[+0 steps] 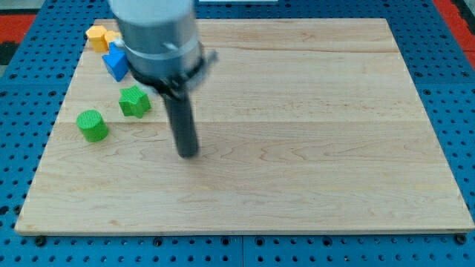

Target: Move the green blocks towards the group of blocks

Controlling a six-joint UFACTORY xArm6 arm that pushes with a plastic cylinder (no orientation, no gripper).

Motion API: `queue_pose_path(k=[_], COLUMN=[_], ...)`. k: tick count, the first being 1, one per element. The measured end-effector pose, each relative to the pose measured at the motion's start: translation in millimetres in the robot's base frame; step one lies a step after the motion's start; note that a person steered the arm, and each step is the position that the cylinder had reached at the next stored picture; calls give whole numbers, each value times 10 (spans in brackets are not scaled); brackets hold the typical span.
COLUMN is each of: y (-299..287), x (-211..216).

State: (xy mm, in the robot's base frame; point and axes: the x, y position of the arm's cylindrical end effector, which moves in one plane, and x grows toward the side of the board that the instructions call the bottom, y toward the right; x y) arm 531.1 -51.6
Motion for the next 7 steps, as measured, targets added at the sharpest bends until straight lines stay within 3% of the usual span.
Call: queue_pose_path(k=[1,2,4,5,7], y=[341,43,-1232,-1339,-369], x=[838,509,-1145,-1065,745])
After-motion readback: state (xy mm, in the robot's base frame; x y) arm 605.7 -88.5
